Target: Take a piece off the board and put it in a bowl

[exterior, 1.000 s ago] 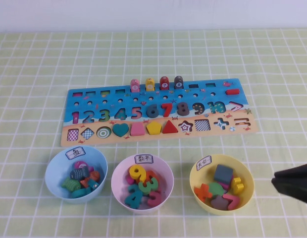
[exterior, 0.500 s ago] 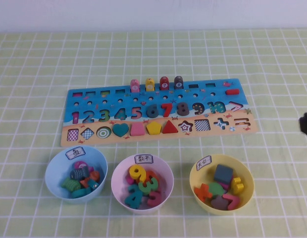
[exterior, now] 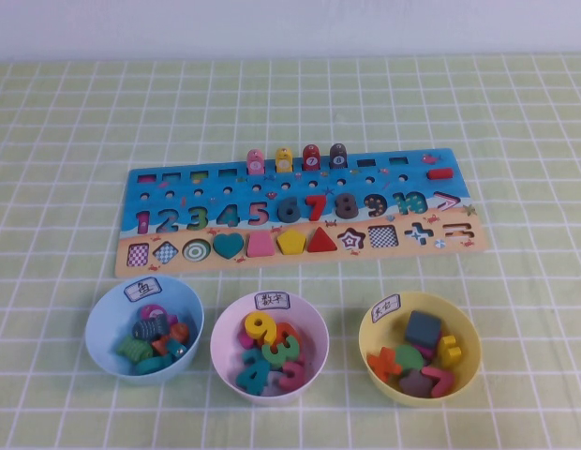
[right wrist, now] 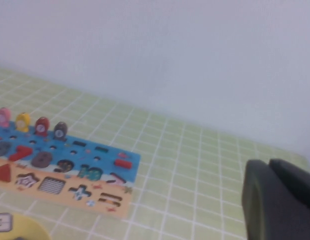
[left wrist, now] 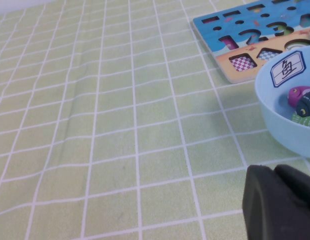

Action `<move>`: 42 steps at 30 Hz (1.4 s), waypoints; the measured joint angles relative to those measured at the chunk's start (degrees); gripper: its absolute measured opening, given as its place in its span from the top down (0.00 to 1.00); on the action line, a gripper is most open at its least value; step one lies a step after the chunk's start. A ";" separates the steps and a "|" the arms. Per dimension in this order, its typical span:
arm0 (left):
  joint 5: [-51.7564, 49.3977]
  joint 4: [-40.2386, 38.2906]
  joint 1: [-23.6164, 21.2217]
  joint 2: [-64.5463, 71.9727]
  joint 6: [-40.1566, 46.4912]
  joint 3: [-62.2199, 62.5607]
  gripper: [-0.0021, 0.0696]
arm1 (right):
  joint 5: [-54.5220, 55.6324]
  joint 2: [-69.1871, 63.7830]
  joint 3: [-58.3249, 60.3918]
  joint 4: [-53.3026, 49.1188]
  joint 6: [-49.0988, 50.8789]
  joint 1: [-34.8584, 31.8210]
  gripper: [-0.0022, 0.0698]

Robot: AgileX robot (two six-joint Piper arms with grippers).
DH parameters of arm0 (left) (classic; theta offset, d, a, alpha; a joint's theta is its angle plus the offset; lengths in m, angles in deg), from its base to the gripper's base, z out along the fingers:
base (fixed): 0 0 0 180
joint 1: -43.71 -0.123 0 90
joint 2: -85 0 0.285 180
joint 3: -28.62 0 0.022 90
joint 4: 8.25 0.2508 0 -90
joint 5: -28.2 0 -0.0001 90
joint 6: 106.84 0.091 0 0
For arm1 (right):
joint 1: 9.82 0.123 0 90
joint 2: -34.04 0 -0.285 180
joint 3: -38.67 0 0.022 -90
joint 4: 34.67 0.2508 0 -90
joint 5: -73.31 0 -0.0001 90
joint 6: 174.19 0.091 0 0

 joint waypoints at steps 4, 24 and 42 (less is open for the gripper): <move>0.00 0.00 0.00 0.00 0.00 0.00 0.98 | 0.00 5.33 1.76 0.49 0.00 -4.25 0.99; 0.00 0.00 0.00 0.00 0.00 0.00 0.98 | 12.95 7.53 17.25 -15.75 19.75 -4.82 0.99; 0.00 0.00 0.00 0.00 0.00 0.00 0.98 | -3.21 7.68 19.22 -8.46 21.18 -3.21 0.99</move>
